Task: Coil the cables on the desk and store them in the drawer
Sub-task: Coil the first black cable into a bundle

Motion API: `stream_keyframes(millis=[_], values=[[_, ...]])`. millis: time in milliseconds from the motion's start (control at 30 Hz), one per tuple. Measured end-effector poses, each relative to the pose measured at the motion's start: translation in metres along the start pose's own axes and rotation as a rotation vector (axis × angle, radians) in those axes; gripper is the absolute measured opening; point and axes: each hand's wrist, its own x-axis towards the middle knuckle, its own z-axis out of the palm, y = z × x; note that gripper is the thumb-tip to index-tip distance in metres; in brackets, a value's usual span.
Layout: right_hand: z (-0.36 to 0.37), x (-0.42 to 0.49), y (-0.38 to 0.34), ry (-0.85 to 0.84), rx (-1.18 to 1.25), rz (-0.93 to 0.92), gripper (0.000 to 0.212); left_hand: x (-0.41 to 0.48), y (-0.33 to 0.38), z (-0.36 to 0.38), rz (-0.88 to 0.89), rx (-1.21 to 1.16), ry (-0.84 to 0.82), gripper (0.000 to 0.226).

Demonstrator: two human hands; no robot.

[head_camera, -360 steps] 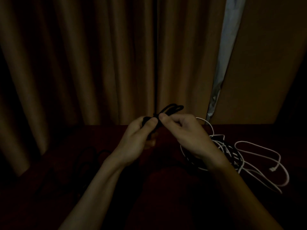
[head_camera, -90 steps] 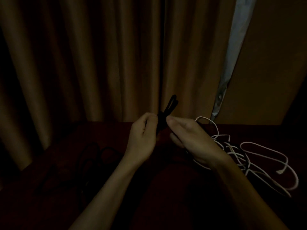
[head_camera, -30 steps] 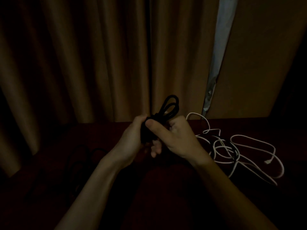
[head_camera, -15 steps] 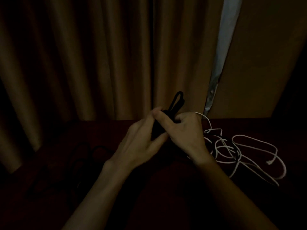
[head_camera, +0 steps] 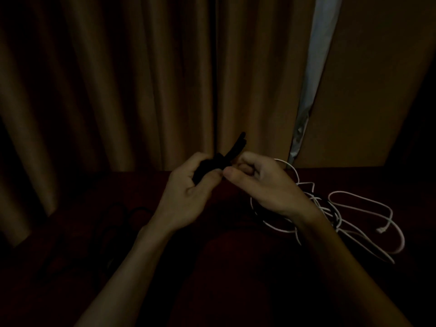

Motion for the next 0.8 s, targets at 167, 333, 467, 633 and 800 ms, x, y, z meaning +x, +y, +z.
stream_keyframes(millis=[167, 333, 467, 633, 800], values=[[-0.001, -0.001, 0.004, -0.002, 0.157, -0.047, 0.025, 0.001, 0.012, 0.004, -0.282, -0.515, -0.251, 0.031], [0.006, 0.000, 0.004, 0.158, 0.117, -0.109, 0.016, 0.002, 0.014, 0.001, -0.306, -0.397, -0.297, 0.041], [0.012, 0.002, 0.006, 0.252, 0.112, -0.126, 0.025, 0.002, 0.014, -0.001, -0.141, -0.138, -0.054, 0.027], [0.017, 0.006, 0.011, 0.322, 0.101, -0.083, 0.039, 0.000, 0.007, 0.004, 0.360, 0.357, -0.058, 0.063], [0.018, 0.002, 0.005, 0.262, -0.028, -0.042, 0.032, 0.002, -0.002, -0.002, 0.417, 0.492, -0.052, 0.054]])
